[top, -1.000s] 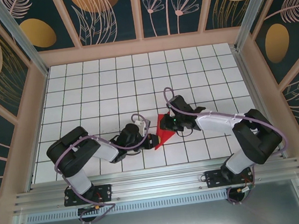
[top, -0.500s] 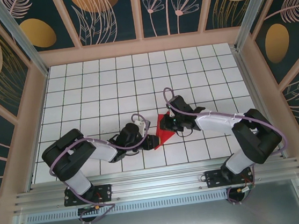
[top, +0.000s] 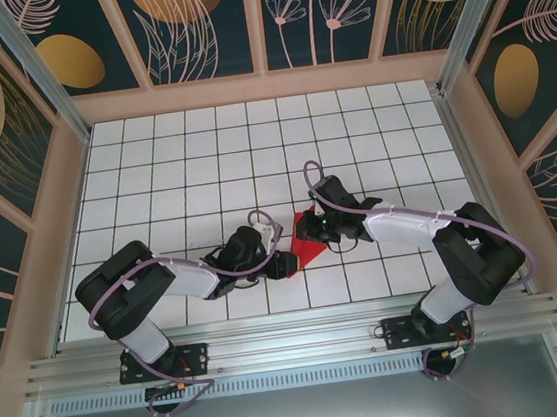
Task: Fold a paper plane with a square sheet of paper (pick it up from the middle)
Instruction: Fourth fold the wing at the center of the table.
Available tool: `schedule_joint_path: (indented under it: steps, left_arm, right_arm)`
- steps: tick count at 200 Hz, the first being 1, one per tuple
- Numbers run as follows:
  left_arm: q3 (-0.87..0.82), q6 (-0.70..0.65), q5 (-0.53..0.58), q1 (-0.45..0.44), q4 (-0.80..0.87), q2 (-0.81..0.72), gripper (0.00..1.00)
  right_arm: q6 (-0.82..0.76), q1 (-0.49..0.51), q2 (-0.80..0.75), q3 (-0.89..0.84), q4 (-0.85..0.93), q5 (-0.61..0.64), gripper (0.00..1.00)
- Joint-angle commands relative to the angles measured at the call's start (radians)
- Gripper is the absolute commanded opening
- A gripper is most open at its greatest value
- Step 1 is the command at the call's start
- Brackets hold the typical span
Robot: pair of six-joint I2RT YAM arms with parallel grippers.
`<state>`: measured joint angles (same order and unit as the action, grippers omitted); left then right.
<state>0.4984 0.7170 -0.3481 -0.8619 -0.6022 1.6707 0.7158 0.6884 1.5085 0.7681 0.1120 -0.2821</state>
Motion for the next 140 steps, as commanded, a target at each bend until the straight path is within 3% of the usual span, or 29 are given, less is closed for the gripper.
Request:
schedule_joint_path:
  steps: [1,79,140]
  left_arm:
    - [0.029,-0.048,0.037,0.008,0.059,-0.009,0.31]
    - [0.031,-0.050,0.032,0.008,0.055,-0.011,0.07]
    - [0.031,-0.036,0.012,0.009,0.032,0.012,0.00]
  right_arm:
    - [0.013,0.006,0.016,0.032,0.001,0.001,0.19]
    - [0.008,0.006,0.020,0.033,0.008,0.003,0.19]
    - [0.004,0.006,0.018,0.036,0.014,0.007,0.19]
